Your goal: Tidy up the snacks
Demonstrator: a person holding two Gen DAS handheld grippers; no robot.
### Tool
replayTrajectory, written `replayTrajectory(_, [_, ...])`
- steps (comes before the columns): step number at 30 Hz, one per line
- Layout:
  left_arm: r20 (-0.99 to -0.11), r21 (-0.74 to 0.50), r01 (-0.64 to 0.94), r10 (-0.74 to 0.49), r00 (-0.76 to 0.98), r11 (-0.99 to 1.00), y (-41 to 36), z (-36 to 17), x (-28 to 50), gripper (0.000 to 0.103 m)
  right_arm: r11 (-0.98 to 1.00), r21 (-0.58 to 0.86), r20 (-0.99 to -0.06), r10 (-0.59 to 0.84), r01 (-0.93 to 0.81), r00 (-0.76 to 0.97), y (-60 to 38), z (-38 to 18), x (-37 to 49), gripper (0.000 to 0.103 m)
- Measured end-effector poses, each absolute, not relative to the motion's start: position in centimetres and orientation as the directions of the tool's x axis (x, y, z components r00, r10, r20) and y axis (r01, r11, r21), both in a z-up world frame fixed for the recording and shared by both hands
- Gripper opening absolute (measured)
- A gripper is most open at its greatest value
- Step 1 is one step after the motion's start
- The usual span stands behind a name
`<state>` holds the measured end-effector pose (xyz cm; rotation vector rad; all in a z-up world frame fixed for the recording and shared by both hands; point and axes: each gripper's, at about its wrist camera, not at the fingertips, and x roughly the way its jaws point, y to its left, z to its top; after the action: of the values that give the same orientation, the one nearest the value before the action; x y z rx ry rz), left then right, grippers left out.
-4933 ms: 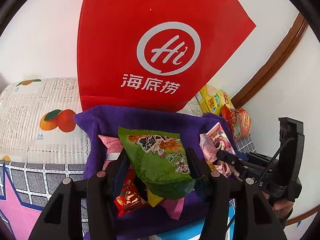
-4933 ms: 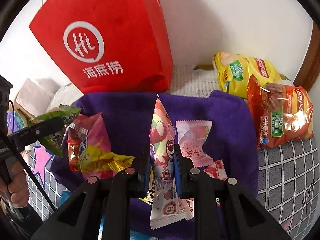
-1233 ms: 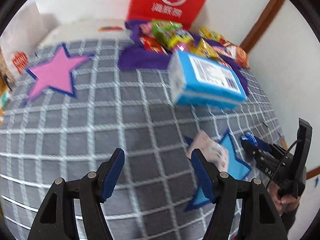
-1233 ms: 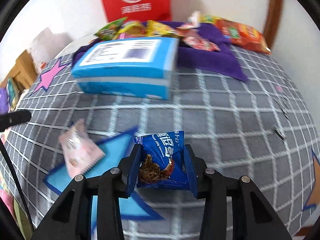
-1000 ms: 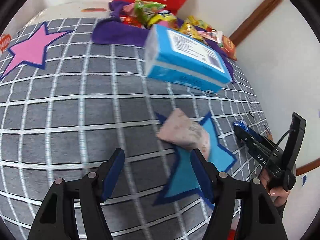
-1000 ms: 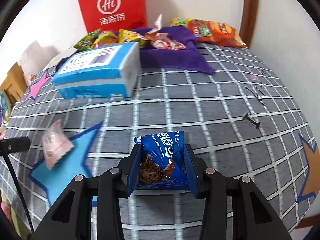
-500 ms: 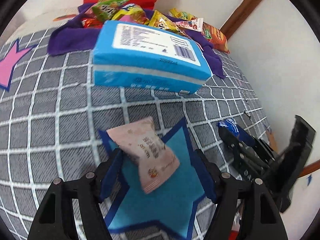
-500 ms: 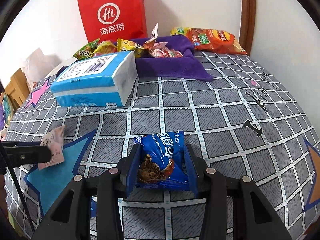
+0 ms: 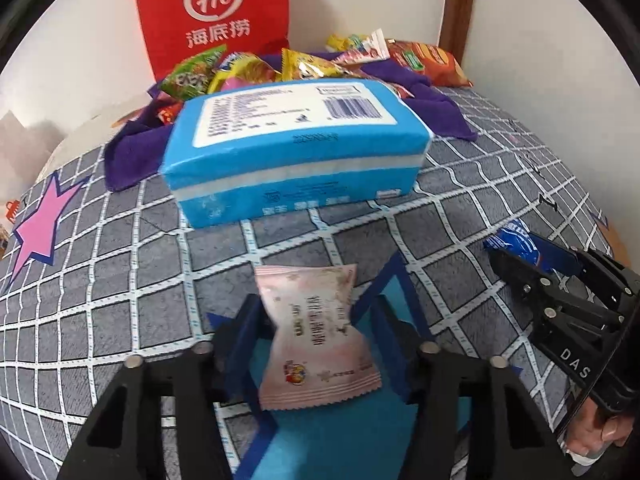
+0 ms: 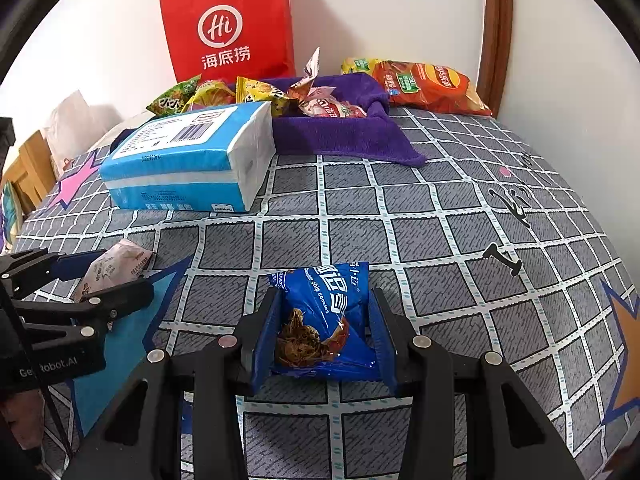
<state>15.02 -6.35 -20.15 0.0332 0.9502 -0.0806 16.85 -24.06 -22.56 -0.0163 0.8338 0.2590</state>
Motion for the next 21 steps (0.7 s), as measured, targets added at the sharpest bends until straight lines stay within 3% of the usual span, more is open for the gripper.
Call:
replayTrajectory(6, [-0.781,-0.014,0.091,-0.067,0.621,0.996,-5.4,-20.21,14.4,0.042,0.969,0.091,-0.732,0.22,-0.228,0.644,-24.23,-22.64,16.85,0.043])
replayTrajectory(21, [-0.777,-0.029,0.086,-0.077,0.624,0.996,-5.39,-20.25,14.28,0.042,0.974,0.02,-0.738,0.167,-0.226,0.654,-23.5,-22.63,16.67,0.043])
